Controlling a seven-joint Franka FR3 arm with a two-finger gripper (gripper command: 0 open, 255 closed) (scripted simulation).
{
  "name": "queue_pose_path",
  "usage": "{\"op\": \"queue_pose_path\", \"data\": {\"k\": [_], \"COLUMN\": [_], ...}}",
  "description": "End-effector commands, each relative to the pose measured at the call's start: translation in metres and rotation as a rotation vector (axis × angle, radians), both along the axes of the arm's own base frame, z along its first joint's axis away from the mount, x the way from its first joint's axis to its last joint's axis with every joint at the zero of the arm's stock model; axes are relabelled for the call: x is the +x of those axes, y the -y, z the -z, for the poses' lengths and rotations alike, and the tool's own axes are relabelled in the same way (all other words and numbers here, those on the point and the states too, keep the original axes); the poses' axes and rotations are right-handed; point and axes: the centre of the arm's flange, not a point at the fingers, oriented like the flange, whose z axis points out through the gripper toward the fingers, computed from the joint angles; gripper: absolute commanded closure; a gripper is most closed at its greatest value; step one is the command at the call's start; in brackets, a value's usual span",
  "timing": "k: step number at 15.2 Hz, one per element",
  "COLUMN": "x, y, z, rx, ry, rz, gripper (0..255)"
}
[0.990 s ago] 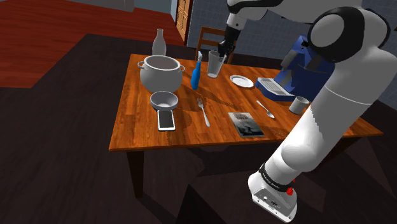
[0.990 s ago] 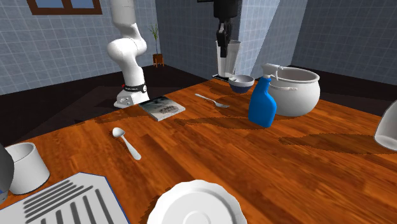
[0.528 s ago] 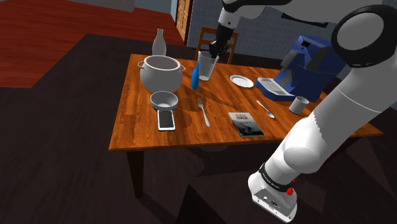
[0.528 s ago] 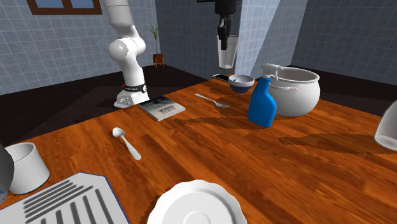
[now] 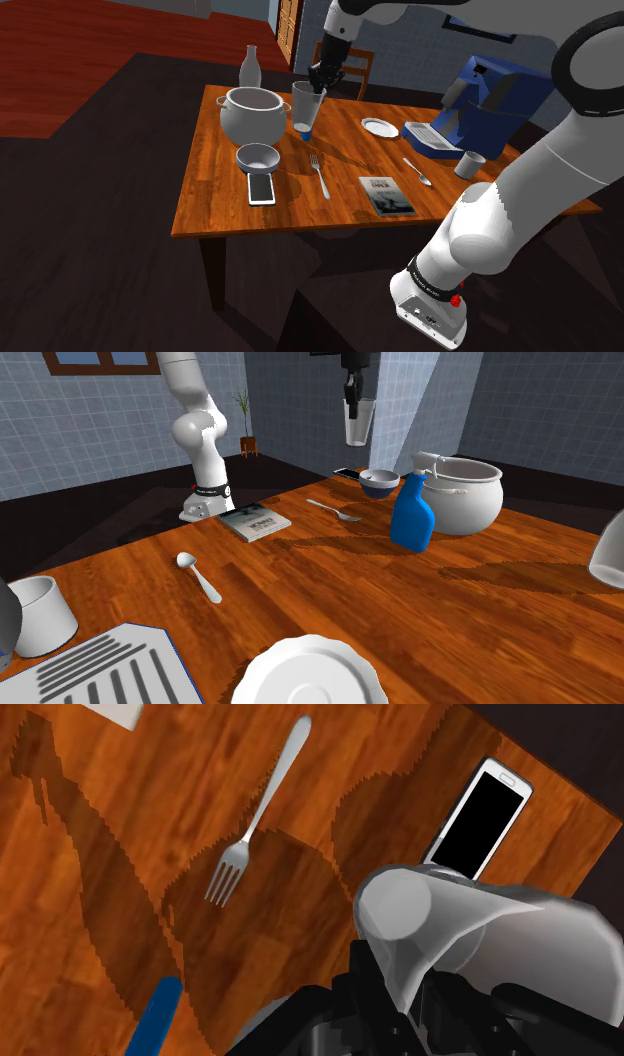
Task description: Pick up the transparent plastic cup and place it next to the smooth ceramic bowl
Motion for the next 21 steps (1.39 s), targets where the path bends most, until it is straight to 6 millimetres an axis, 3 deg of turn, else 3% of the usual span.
{"op": "queue_pose_path", "data": {"k": [1,3,21], "x": [-0.003,-0.005,-0.005], "y": [-0.028,-0.044,-0.044], "z": [-0.003,-0.005,0.090], "rx": [0.000,0.000,0.000], "ry": [0.000,0.000,0.000], "rz": [0.002,0.002,0.002], "gripper": [255,255,255]}}
